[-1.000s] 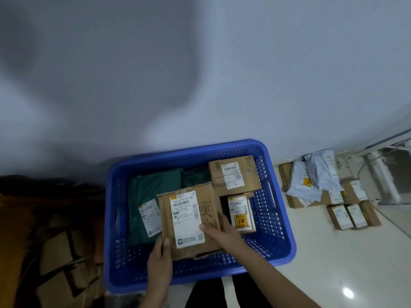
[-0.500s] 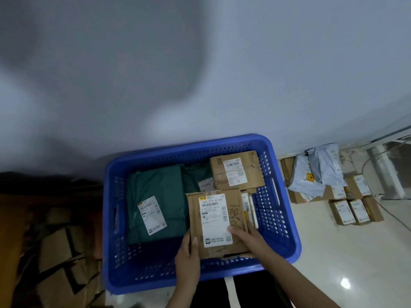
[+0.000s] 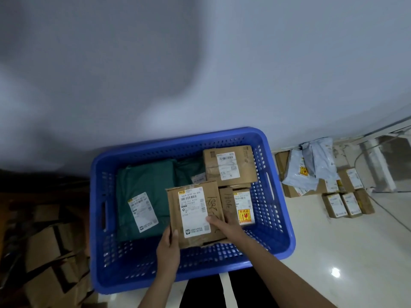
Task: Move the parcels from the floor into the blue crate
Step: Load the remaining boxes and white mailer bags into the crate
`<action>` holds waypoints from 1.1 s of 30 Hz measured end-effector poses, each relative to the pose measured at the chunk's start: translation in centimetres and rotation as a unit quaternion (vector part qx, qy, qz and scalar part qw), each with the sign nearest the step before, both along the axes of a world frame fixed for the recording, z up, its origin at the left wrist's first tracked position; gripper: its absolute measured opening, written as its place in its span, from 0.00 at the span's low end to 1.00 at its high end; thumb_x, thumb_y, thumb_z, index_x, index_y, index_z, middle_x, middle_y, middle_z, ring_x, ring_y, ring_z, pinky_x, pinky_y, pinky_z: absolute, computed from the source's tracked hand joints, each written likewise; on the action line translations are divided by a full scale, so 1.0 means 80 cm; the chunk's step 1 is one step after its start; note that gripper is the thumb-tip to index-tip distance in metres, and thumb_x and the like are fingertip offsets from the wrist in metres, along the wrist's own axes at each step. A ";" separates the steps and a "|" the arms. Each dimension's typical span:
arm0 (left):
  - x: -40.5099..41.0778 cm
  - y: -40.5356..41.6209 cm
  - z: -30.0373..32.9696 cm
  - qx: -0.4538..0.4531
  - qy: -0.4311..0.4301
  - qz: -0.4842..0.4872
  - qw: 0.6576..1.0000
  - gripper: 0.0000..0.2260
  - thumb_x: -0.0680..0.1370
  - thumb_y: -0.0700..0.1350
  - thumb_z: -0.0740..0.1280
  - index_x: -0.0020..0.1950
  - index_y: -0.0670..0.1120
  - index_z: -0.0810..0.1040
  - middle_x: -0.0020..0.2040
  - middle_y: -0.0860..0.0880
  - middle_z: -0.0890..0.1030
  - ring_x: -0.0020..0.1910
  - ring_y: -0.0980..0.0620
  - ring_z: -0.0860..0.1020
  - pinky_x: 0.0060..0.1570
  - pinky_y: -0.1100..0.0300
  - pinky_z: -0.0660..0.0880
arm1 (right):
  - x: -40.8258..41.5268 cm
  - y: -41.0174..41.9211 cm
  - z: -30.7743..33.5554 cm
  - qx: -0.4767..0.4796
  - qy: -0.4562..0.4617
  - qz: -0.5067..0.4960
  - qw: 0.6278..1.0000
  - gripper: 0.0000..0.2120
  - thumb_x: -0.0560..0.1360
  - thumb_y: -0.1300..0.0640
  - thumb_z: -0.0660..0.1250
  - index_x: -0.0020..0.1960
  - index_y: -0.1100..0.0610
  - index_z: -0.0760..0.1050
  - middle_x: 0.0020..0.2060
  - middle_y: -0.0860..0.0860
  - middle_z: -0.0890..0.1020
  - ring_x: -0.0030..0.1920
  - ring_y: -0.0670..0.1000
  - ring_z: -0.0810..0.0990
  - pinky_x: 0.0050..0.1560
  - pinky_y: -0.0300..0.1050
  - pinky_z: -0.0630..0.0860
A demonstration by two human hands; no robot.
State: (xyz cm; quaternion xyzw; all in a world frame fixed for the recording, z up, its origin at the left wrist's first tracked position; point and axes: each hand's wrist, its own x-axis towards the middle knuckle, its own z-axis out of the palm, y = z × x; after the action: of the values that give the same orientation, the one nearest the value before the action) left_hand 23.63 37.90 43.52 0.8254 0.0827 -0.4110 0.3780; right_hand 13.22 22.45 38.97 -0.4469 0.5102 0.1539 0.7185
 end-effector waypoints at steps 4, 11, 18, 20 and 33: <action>0.008 0.000 -0.013 0.003 -0.004 0.013 1.000 0.17 0.82 0.47 0.57 0.70 0.47 0.71 0.66 0.47 0.75 0.64 0.48 0.73 0.63 0.54 0.69 | 0.003 0.000 -0.008 0.006 -0.012 0.001 1.000 0.47 0.59 0.31 0.75 0.72 0.46 0.64 0.65 0.46 0.76 0.63 0.49 0.76 0.66 0.49 0.73; -0.002 -0.001 -0.045 0.043 0.014 -0.036 0.998 0.21 0.82 0.51 0.56 0.74 0.48 0.62 0.70 0.46 0.70 0.67 0.42 0.70 0.63 0.49 0.69 | -0.011 0.006 -0.049 -0.043 -0.005 0.017 0.999 0.44 0.61 0.30 0.73 0.73 0.42 0.64 0.60 0.42 0.80 0.62 0.47 0.77 0.66 0.53 0.73; 0.017 -0.032 -0.044 0.064 -0.110 -0.089 0.988 0.25 0.81 0.50 0.59 0.74 0.41 0.58 0.73 0.42 0.63 0.70 0.40 0.66 0.67 0.49 0.65 | -0.024 -0.008 -0.038 -0.056 0.036 -0.097 0.993 0.34 0.68 0.25 0.57 0.64 0.46 0.75 0.59 0.47 0.79 0.60 0.49 0.77 0.64 0.53 0.74; 0.031 -0.059 -0.044 0.068 -0.163 -0.102 0.979 0.32 0.80 0.53 0.61 0.77 0.42 0.51 0.77 0.42 0.54 0.73 0.40 0.61 0.68 0.48 0.63 | -0.030 -0.026 -0.051 -0.275 0.141 -0.007 0.951 0.32 0.74 0.31 0.54 0.66 0.53 0.72 0.60 0.53 0.77 0.57 0.53 0.76 0.57 0.51 0.76; 0.021 -0.065 -0.104 0.120 -0.283 -0.117 0.944 0.33 0.77 0.60 0.56 0.75 0.40 0.54 0.70 0.38 0.67 0.59 0.35 0.74 0.51 0.42 0.75 | -0.028 -0.060 -0.155 -0.308 0.198 0.216 0.905 0.35 0.68 0.45 0.73 0.66 0.60 0.61 0.56 0.56 0.77 0.52 0.57 0.79 0.43 0.46 0.73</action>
State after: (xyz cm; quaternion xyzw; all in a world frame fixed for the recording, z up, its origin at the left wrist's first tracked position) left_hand 25.30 32.73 35.23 0.9509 -0.0763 -0.1886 0.2332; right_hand 10.99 17.66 26.55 -0.7053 0.5549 0.2259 0.3789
